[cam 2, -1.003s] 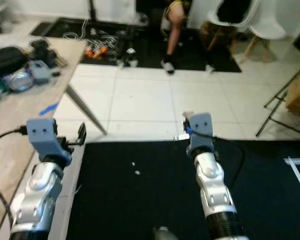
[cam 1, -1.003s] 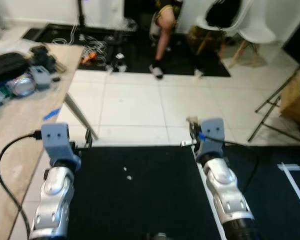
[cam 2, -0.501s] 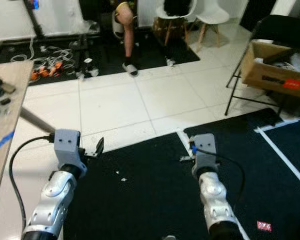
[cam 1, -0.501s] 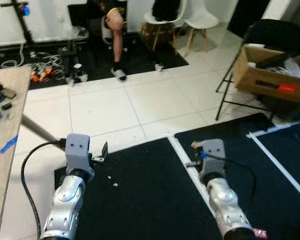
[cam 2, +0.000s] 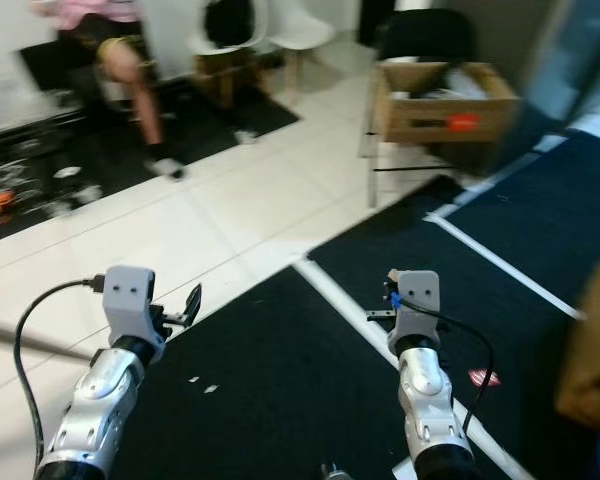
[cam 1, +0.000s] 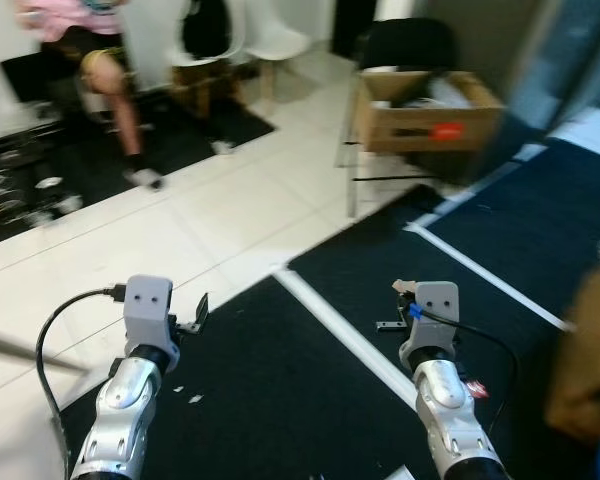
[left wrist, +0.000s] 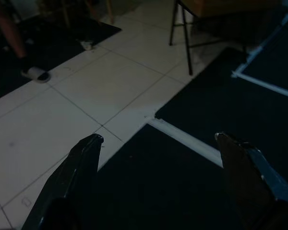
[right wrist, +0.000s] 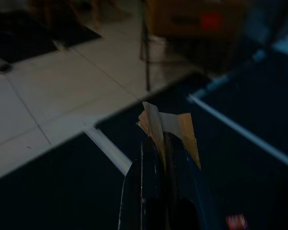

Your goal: Picking trash to rubbish bin

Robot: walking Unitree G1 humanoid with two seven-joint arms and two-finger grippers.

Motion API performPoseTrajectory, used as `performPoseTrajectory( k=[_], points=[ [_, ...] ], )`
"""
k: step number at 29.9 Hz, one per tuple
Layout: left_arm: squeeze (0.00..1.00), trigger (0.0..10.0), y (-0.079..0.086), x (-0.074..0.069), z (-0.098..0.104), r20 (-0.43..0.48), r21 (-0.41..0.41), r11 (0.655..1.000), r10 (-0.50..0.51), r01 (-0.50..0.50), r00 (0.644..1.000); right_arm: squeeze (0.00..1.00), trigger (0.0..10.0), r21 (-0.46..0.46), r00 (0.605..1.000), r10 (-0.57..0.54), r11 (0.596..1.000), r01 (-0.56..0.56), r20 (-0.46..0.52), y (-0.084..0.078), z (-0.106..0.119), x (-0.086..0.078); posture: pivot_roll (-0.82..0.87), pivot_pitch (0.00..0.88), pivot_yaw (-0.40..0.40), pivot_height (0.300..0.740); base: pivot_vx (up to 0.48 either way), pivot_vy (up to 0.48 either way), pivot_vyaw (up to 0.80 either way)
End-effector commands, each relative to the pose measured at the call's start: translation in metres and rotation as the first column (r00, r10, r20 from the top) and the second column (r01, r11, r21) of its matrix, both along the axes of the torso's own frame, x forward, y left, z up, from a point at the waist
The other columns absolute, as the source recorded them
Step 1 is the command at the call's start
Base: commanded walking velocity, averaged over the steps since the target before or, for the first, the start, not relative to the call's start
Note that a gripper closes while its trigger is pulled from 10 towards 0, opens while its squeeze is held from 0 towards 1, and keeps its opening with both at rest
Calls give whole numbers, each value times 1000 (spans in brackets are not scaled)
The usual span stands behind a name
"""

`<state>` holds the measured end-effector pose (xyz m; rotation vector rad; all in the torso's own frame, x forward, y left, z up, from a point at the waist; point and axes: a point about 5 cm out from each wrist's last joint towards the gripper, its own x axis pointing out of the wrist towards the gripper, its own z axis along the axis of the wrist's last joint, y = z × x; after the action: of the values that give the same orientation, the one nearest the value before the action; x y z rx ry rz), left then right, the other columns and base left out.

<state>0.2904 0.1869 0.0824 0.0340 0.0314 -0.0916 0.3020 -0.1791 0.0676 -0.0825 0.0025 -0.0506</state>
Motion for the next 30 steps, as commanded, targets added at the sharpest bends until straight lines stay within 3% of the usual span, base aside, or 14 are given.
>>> performPoseTrajectory(
  k=[1,4,10,21,30],
  points=[
    [0,10000,4,-1,-3,-12,8,1000,15,-14,1000,0,10000,15,1000,2,1000,-1,-16,3,-4,-1,89,121,99,740,0,0,-800],
    [0,10000,5,-1,-4,-12,22,999,32,-32,999,0,10000,15,1000,0,1000,0,-20,2,-6,-1,81,120,97,740,0,0,-800],
    [0,10000,8,1,-4,-7,-43,997,64,-64,998,0,10000,99,998,-41,994,46,-54,1,-12,-2,75,120,65,740,0,0,-624],
    [0,10000,6,-9,-12,-21,-39,995,88,-88,996,0,10000,107,996,17,994,-7,-91,7,-18,-2,67,130,36,740,0,0,0],
    [0,10000,1,-9,-14,-26,-26,997,71,-71,997,0,10000,121,994,5,993,8,-107,1,-20,-2,58,131,25,740,0,0,0]
  ],
)
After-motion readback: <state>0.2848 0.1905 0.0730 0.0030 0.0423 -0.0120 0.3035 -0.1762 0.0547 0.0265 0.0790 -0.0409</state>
